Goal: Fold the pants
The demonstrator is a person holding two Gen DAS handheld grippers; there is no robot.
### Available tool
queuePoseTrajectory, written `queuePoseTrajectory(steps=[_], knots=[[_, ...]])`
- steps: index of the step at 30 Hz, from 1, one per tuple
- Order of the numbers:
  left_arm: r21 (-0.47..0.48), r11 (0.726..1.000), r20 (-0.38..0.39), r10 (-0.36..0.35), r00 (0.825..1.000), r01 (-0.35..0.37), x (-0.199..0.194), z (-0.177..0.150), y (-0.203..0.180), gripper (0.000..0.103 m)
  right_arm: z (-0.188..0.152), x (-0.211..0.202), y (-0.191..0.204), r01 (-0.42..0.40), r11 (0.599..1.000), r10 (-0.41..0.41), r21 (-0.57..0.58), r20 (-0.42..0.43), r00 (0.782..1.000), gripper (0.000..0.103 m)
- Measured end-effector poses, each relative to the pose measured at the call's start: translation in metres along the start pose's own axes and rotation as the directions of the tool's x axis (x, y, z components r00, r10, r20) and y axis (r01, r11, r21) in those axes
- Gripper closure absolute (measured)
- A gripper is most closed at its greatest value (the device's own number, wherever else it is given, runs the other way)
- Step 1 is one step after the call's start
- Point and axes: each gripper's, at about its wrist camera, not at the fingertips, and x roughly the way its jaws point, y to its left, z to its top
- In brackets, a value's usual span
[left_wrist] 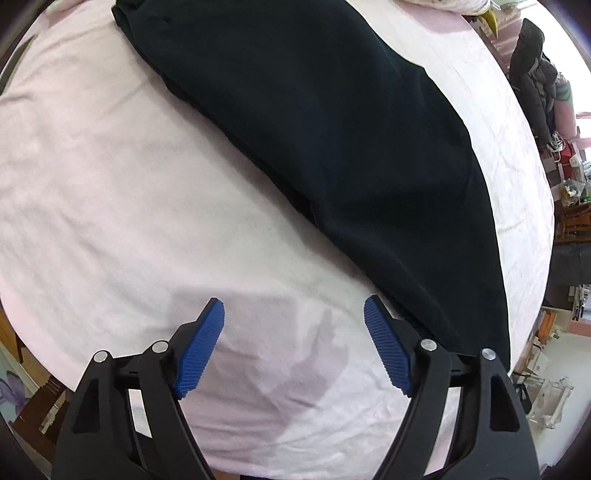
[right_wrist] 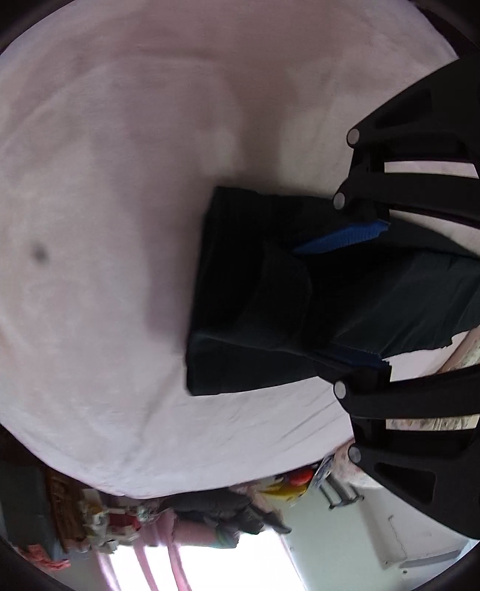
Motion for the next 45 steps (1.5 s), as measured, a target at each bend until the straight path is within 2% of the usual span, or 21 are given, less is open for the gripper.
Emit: queuePoseTrajectory(steps=[1, 4, 6, 9, 10, 11, 12, 14, 15, 21, 24, 26, 27, 28, 29, 32, 34, 35, 37, 40, 45], knots=[[0.008, 1.0, -0.01, 0.004, 1.0, -0.004, 0.003, 0.001, -0.002, 0.023, -0.001, 0.001, 0.005, 0.034, 0.999, -0.034, -0.041, 0.009, 0.999, 0.089], [0.066, 0.998, -0.032, 0.015, 0.999, -0.013, 0.007, -0.001, -0.009, 0.019, -0.007, -0.001, 0.026, 0.096, 0.982, -0.088, -0.161, 0.055, 0.995, 0.096], [0.136, 0.991, -0.027, 0.022, 0.999, -0.018, 0.007, -0.002, -0.02, 0.018, -0.017, -0.011, 0.055, 0.012, 0.947, 0.009, -0.322, 0.061, 0.998, 0.096], [0.24, 0.97, -0.012, 0.022, 1.0, -0.019, 0.006, -0.011, -0.035, 0.013, -0.044, -0.041, 0.086, -0.205, 0.794, 0.266, -0.572, 0.024, 0.964, 0.096], [0.267, 0.964, -0.008, 0.023, 1.0, -0.02, 0.008, -0.01, -0.04, 0.013, -0.049, -0.047, 0.088, -0.202, 0.752, 0.29, -0.627, 0.04, 0.956, 0.096], [0.285, 0.958, -0.011, 0.019, 1.0, -0.015, 0.009, -0.014, -0.045, 0.013, -0.051, -0.046, 0.083, -0.13, 0.737, 0.252, -0.664, 0.09, 0.964, 0.096], [0.298, 0.955, -0.023, 0.013, 1.0, -0.006, 0.011, -0.018, -0.048, 0.013, -0.046, -0.038, 0.073, -0.053, 0.763, 0.172, -0.644, 0.122, 0.978, 0.096], [0.303, 0.953, -0.047, 0.005, 0.999, 0.009, 0.016, -0.019, -0.052, 0.013, -0.022, -0.011, 0.034, 0.11, 0.867, -0.058, -0.486, 0.119, 0.991, 0.097], [0.305, 0.952, -0.056, 0.0, 0.998, 0.017, 0.019, -0.019, -0.054, 0.013, -0.015, -0.006, 0.021, 0.124, 0.894, -0.088, -0.431, 0.104, 0.991, 0.097], [0.32, 0.947, -0.052, 0.013, 0.999, 0.005, 0.024, -0.009, -0.056, 0.013, -0.02, -0.024, 0.006, -0.042, 0.916, 0.077, -0.4, 0.072, 0.994, 0.097], [0.312, 0.95, -0.044, 0.015, 0.999, 0.0, 0.024, -0.015, -0.055, 0.013, -0.017, -0.016, -0.011, 0.063, 0.931, -0.04, -0.359, 0.07, 0.997, 0.096], [0.303, 0.953, -0.042, 0.014, 0.999, -0.001, 0.024, -0.018, -0.055, 0.013, -0.013, -0.011, -0.017, 0.116, 0.939, -0.102, -0.324, 0.06, 0.993, 0.082], [0.3, 0.954, -0.036, 0.015, 0.999, -0.003, 0.023, -0.016, -0.055, 0.013, -0.014, -0.015, -0.016, 0.1, 0.947, -0.084, -0.306, 0.066, 0.994, 0.075], [0.295, 0.955, -0.027, 0.013, 1.0, -0.005, 0.021, -0.013, -0.053, 0.013, -0.018, -0.021, -0.015, 0.079, 0.953, -0.058, -0.293, 0.079, 0.995, 0.048], [0.287, 0.958, -0.016, 0.012, 1.0, -0.006, 0.019, -0.01, -0.05, 0.011, -0.026, -0.027, -0.014, 0.069, 0.954, -0.045, -0.293, 0.09, 0.995, 0.034], [0.255, 0.967, 0.019, 0.018, 1.0, -0.022, 0.014, -0.005, -0.039, 0.008, -0.061, -0.039, -0.012, 0.023, 0.949, 0.012, -0.315, 0.108, 0.994, 0.035], [0.227, 0.973, 0.039, 0.02, 0.999, -0.028, 0.01, -0.001, -0.028, 0.007, -0.09, -0.033, -0.009, -0.032, 0.934, 0.044, -0.355, 0.026, 0.999, 0.037], [0.219, 0.975, 0.047, 0.021, 0.999, -0.031, 0.008, 0.002, -0.022, 0.007, -0.115, -0.024, -0.006, -0.077, 0.916, 0.056, -0.394, -0.064, 0.996, 0.037], [0.21, 0.977, 0.066, 0.026, 0.997, -0.039, 0.002, 0.002, -0.008, 0.007, -0.164, 0.0, 0.0, -0.151, 0.89, 0.054, -0.429, -0.232, 0.971, 0.038], [0.194, 0.98, 0.074, 0.033, 0.997, -0.047, -0.003, 0.008, 0.01, 0.006, -0.273, 0.054, 0.004, -0.262, 0.872, 0.006, -0.414, -0.525, 0.851, 0.048], [0.124, 0.992, 0.071, -0.02, 0.997, 0.011, -0.022, 0.041, 0.056, 0.006, -0.414, 0.12, 0.008, -0.286, 0.865, -0.108, -0.412, -0.71, 0.696, 0.051]])
